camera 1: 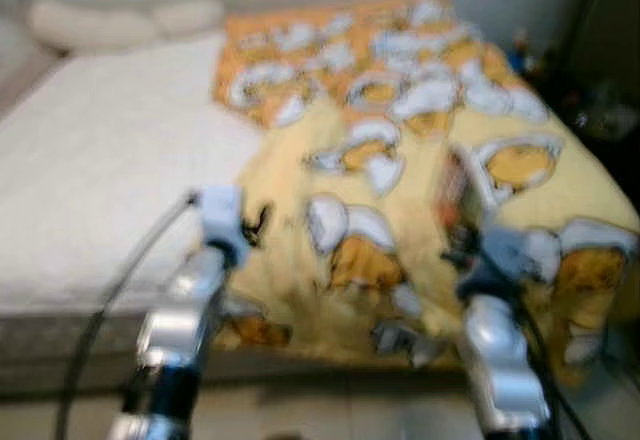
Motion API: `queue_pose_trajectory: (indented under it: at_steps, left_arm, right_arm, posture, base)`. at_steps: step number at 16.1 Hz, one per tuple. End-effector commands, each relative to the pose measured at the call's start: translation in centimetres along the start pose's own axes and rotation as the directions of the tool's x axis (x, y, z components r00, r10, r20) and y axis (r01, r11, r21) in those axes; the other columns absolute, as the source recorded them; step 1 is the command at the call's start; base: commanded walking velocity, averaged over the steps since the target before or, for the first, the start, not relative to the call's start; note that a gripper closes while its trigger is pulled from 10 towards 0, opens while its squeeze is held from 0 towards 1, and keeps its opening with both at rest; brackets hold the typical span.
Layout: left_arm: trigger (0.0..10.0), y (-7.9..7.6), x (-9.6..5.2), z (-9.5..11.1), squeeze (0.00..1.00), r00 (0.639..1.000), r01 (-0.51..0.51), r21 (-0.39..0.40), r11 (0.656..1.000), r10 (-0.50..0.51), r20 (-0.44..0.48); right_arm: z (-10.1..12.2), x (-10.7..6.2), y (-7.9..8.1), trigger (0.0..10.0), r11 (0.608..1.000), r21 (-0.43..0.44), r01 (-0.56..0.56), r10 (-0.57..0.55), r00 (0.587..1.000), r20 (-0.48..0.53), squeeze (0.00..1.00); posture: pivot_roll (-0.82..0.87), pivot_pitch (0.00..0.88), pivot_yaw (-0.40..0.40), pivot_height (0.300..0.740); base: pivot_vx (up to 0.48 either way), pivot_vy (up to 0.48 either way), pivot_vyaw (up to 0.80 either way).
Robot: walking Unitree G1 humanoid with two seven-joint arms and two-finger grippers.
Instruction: Clean up the room
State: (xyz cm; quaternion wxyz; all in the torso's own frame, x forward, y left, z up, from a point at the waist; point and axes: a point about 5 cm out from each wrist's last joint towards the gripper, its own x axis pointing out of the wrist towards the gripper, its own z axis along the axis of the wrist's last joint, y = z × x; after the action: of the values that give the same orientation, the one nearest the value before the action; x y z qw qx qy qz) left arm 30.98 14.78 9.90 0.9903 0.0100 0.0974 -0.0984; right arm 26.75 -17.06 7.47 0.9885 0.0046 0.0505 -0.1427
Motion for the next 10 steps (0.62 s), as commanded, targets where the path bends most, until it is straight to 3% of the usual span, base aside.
queue_pose_trajectory:
  at_steps: [1, 10]
  left_arm:
    - [10.0, 0.9, 0.1, 0.5, 0.00, 1.000, -0.027, 0.013, 1.000, 0.027, 0.011]
    - [10.0, 1.1, 0.0, 0.5, 0.00, 0.999, -0.040, 0.003, 0.999, 0.040, 0.015]
  right_arm:
    - [1.3, 0.2, 0.7, 10.0, 1.000, 0.008, -0.018, 0.017, 0.998, 0.058, 0.00]
    - [2.8, 1.0, 0.9, 10.0, 0.998, -0.034, -0.059, 0.063, 0.991, 0.117, 0.00]
  posture:
    - [-0.07, 0.000, 0.104, 0.740]
    - [-0.06, 0.000, 0.087, 0.740]
  base:
    - [0.000, 0.480, 0.00]
    - [0.000, 0.480, 0.00]
